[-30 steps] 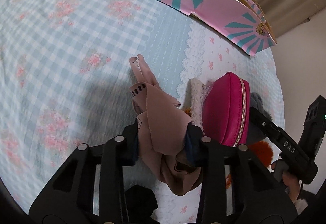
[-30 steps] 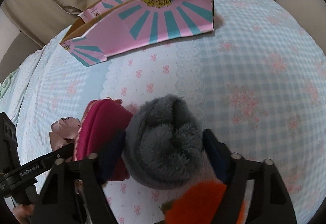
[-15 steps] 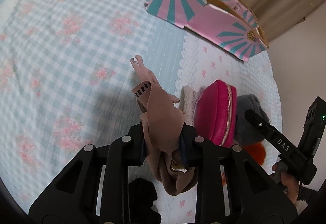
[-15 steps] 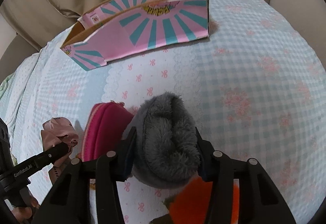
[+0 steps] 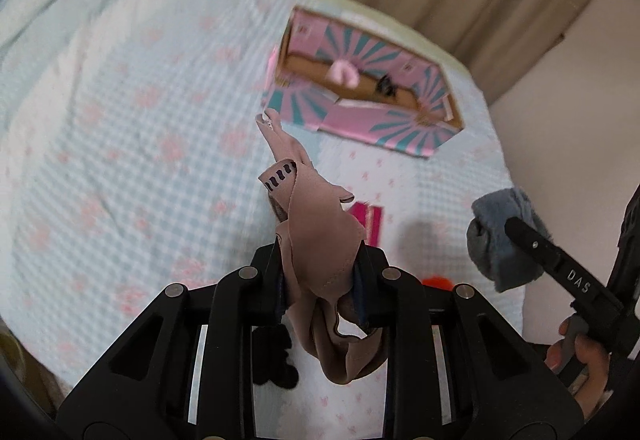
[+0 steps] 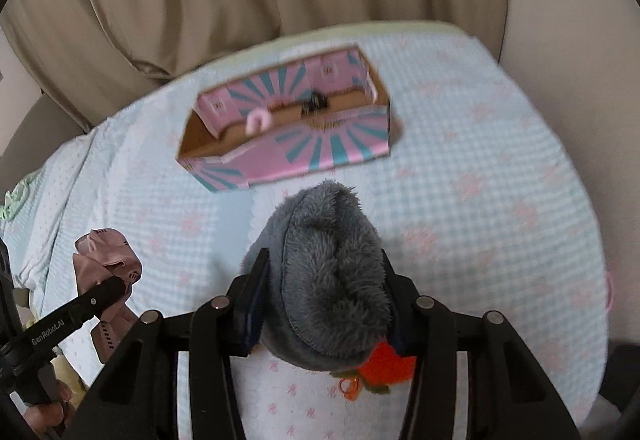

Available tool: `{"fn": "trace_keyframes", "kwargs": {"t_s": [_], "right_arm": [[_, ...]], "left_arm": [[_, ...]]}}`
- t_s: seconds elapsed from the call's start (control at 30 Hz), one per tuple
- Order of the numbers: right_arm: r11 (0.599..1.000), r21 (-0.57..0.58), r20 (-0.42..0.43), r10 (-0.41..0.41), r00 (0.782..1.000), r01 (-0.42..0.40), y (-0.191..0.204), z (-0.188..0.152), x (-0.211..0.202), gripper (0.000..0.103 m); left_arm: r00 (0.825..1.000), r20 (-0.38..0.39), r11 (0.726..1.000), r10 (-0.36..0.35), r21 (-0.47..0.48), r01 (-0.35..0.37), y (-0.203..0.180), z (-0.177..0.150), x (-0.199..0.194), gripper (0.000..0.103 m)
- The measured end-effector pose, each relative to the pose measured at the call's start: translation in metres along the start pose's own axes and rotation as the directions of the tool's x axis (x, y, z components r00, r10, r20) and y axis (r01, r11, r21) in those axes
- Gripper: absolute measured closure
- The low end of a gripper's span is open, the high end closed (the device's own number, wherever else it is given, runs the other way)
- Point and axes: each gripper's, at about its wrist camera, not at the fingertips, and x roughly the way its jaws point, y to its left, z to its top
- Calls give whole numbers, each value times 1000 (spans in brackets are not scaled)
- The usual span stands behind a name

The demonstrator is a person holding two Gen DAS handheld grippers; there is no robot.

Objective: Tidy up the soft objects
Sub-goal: 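Carry the beige cloth and grey sock into the box and release both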

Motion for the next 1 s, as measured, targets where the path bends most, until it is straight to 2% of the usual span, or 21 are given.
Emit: {"fn": "trace_keyframes", "kwargs": {"t_s": [0.23,0.47,0.7,1.0], "right_arm": [[1000,-7,89,-3,996,3,14,41,-78,59],[1000,-29,137,0,991,4,17,83,-118,59],[998,-63,132,20,991,-11,12,134,-113,59],[991,-126,76,49,996,-39,4,193,-61,59]], "left_arm": [[998,66,998,-14,63,10,-34,29,-69,81],[993,118,995,-27,96,15,-63,75,-100,81],[988,153,993,-18,122,0,-98,130,-98,81],[995,95,987,-19,159,3,-139,195,-38,81]]}}
